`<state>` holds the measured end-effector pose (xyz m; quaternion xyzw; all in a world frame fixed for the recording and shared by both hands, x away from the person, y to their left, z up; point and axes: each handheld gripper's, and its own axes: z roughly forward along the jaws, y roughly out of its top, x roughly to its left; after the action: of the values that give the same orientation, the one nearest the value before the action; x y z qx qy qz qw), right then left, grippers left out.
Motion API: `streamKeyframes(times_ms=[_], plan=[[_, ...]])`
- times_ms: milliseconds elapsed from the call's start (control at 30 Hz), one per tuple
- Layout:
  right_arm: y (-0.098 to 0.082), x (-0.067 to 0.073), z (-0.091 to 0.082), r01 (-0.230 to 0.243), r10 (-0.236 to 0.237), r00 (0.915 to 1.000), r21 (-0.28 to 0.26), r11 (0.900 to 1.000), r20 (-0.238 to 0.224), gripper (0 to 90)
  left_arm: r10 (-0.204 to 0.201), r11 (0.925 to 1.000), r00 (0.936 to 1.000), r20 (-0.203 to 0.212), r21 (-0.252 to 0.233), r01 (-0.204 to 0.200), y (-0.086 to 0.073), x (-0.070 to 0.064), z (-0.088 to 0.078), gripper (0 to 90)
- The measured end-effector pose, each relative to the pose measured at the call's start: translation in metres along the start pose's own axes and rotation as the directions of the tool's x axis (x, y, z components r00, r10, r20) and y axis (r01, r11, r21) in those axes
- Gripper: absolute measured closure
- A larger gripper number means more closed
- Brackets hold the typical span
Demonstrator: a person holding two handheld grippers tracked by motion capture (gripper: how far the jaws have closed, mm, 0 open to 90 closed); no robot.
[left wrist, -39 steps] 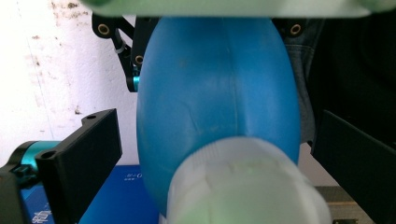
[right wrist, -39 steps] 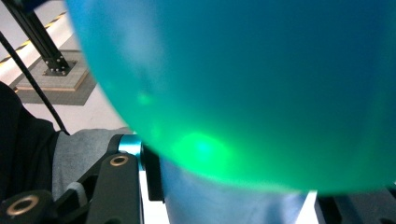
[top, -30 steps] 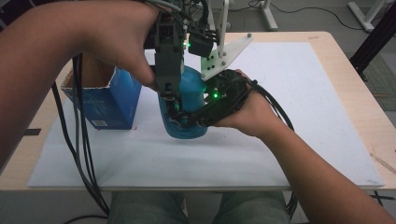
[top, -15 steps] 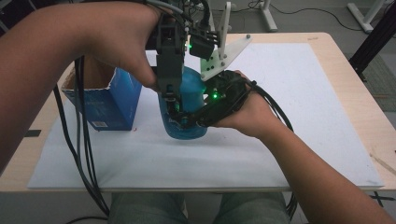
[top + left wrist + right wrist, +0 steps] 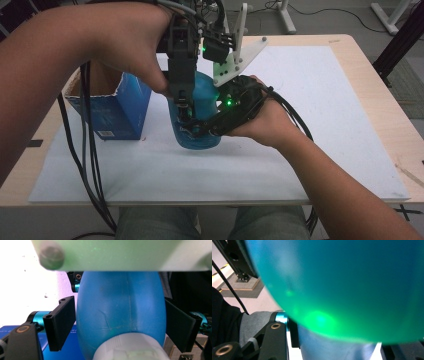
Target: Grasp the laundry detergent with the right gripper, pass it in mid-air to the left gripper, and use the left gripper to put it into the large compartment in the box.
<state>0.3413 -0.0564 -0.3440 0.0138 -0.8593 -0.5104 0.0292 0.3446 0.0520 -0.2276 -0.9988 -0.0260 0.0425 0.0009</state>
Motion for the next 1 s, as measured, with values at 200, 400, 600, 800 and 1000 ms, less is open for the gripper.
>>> streamKeyframes(times_ms=[200,400,600,800,1000], plan=[[0.0000,-0.0002,0.0006,-0.001,0.001,1.0000,-0.001,1.000,-0.002,46.5,-0.009,0.9999,1.0000,0.002,0.009,0.009,0.0006,0.0002,0.0016,20.5],[-0.0003,-0.0007,0.0005,-0.004,0.004,1.0000,-0.002,1.000,-0.001,46.5,-0.012,0.9999,0.9999,-0.007,0.008,0.012,0.0008,0.0006,0.0024,22.1],[-0.0004,-0.0009,0.0007,-0.005,0.005,1.0000,-0.004,1.000,-0.001,46.5,-0.006,1.0000,0.9999,-0.016,0.007,0.007,0.0012,0.0006,0.0018,25.2],[-0.0002,-0.0007,0.0006,-0.005,0.005,1.0000,-0.004,1.000,-0.001,46.5,-0.006,0.9999,0.9997,-0.023,0.013,0.007,0.0015,0.0010,0.0013,28.8],[-0.0007,-0.0014,0.0007,-0.013,0.013,0.9999,-0.004,1.000,0.000,46.5,0.000,0.9999,1.0000,-0.010,0.015,0.001,0.0022,0.0008,0.0009,37.9]])
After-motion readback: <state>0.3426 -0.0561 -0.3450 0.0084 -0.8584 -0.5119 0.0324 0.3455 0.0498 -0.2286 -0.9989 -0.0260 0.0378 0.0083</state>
